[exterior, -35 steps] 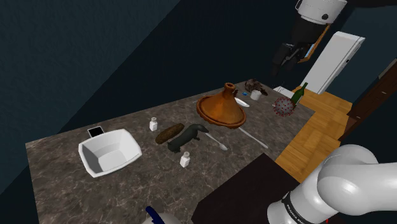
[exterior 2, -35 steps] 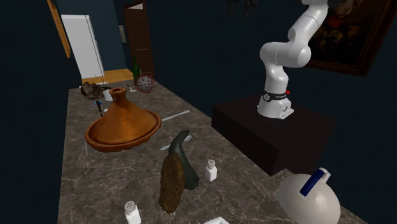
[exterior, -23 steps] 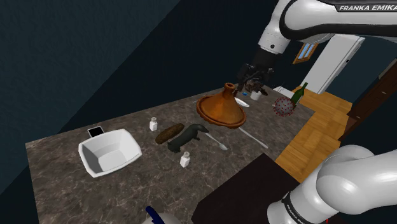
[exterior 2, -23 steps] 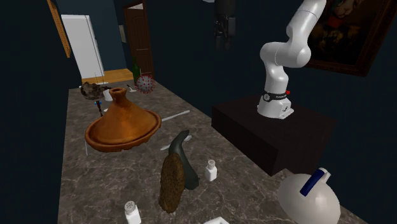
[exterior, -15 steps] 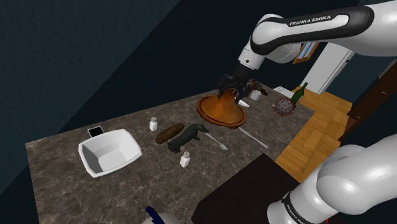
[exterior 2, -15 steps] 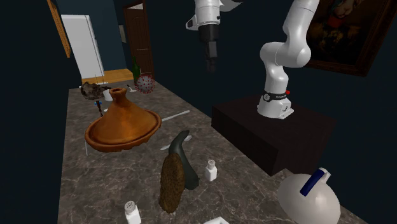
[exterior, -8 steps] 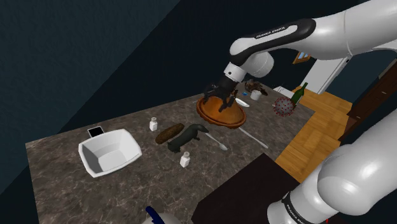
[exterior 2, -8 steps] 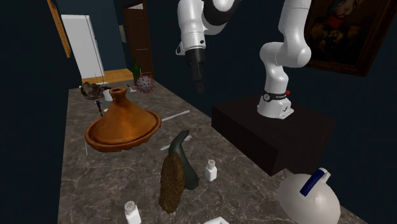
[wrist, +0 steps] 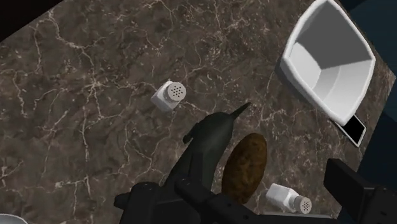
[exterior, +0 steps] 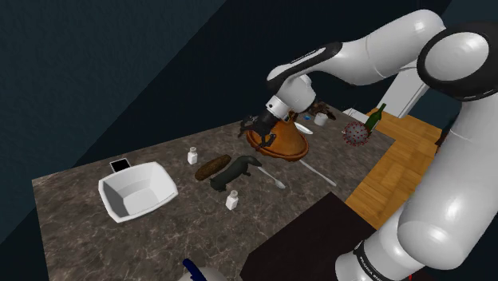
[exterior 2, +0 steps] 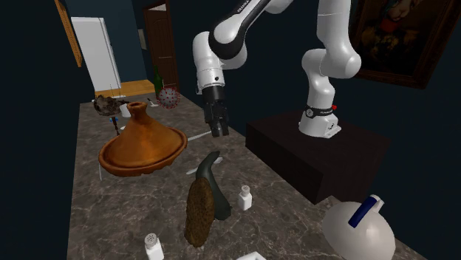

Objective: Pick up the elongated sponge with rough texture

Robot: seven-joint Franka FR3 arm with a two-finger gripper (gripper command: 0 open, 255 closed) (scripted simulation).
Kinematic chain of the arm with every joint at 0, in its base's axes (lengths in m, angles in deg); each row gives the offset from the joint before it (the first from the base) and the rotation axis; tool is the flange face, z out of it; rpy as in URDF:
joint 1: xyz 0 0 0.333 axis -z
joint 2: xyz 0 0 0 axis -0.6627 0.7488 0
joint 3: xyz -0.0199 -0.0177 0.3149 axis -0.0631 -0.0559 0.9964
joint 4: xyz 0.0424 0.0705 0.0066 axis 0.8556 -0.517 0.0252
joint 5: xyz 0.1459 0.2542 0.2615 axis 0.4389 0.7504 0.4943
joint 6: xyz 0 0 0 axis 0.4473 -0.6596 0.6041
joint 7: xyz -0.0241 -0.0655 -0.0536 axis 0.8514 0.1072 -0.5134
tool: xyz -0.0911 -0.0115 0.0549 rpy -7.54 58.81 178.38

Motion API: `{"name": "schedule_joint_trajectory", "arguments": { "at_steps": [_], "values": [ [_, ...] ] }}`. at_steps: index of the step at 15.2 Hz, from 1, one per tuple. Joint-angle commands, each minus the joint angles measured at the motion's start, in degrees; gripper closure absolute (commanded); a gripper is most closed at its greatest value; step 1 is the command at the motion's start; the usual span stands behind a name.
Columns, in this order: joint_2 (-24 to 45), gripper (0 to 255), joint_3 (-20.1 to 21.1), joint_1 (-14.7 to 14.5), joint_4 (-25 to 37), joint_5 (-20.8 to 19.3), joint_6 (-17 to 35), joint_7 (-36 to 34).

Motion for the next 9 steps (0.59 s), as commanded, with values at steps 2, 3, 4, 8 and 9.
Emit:
{"name": "schedule_joint_trajectory", "arguments": {
  "at_steps": [2, 3, 4, 8, 9],
  "values": [
    [7.38, 0, 1.50, 0.93, 4.16, 7.42, 1.30, 1.97],
    [9.63, 0, 2.05, 1.34, 5.65, 9.52, 1.48, 2.38],
    [11.88, 0, 2.59, 1.73, 7.21, 11.57, 1.62, 2.74],
    [20.91, 0, 4.97, 3.41, 14.01, 18.98, 2.00, 3.54],
    [23.19, 0, 5.58, 3.81, 15.86, 20.65, 2.06, 3.59]
  ]
}}
